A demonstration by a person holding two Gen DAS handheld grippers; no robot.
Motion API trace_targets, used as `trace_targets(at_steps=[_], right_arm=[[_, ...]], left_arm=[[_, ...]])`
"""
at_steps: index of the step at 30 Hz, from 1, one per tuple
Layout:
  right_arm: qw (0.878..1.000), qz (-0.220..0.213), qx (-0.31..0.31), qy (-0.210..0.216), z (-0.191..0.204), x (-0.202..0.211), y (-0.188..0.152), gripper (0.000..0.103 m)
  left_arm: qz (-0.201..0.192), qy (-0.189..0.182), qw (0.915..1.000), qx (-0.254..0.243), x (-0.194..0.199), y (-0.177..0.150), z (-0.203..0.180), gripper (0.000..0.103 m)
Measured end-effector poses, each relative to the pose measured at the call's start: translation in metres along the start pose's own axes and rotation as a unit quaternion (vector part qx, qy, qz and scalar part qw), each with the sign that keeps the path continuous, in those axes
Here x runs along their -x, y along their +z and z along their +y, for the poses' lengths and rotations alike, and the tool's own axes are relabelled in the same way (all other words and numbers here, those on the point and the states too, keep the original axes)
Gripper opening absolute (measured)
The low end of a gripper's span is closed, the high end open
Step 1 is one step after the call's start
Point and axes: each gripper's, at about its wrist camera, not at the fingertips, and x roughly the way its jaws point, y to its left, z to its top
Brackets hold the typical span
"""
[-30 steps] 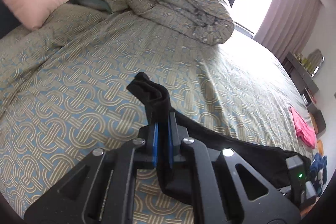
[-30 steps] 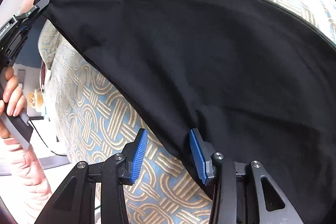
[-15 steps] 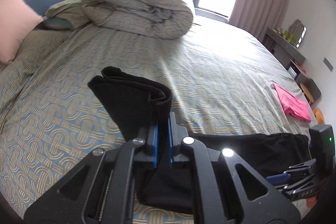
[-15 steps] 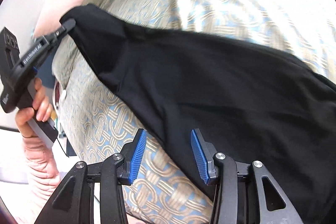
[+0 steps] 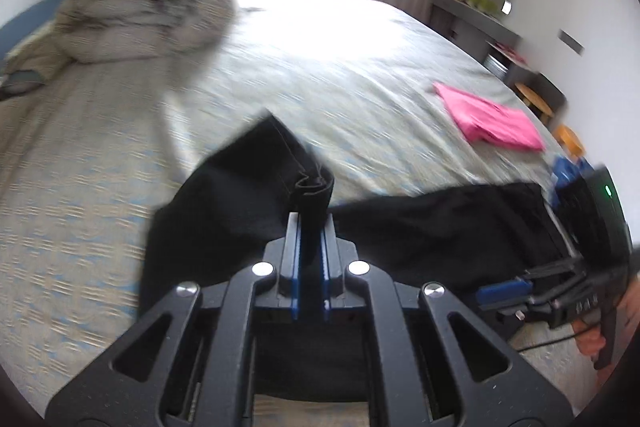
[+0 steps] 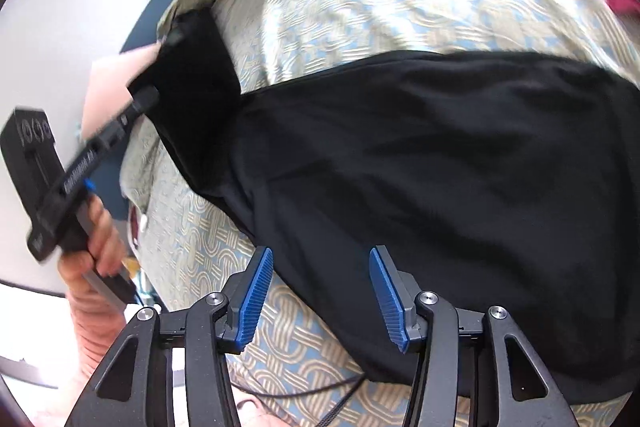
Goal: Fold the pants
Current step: 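Fold the held trousers' end over the bundle with the left gripper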
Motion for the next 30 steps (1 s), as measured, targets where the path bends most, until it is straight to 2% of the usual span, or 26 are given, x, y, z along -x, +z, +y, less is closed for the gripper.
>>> trace_targets(at_steps=[4, 7, 13, 19, 30], right_arm=[[0.999, -0.016, -0.033, 0.013, -0.031, 0.013, -0.007, 0.057], [0.997, -0.019, -0.064, 0.032, -0.051, 0.016, -0.014, 0.058], [0.994, -0.006, -0.080, 0.076, -0.056, 0.000, -0.012, 0.058], [0.988, 0.003, -0.096, 0.120, -0.045, -0.018, 0.009, 0.064], [0.991, 0.009, -0.118, 0.066, -0.040, -0.045, 0.030, 0.066]], left_arm=[[0.044, -0.045, 0.9979, -0.014, -0.025, -0.026, -0.047, 0.009], [0.075, -0.054, 0.9952, -0.034, -0.040, -0.046, -0.073, 0.009], [0.093, -0.066, 0.9932, -0.022, -0.038, -0.061, -0.076, 0.009], [0.092, -0.075, 0.9929, -0.010, -0.032, -0.066, -0.071, 0.009], [0.094, -0.080, 0.9923, 0.003, -0.038, -0.072, -0.074, 0.009]])
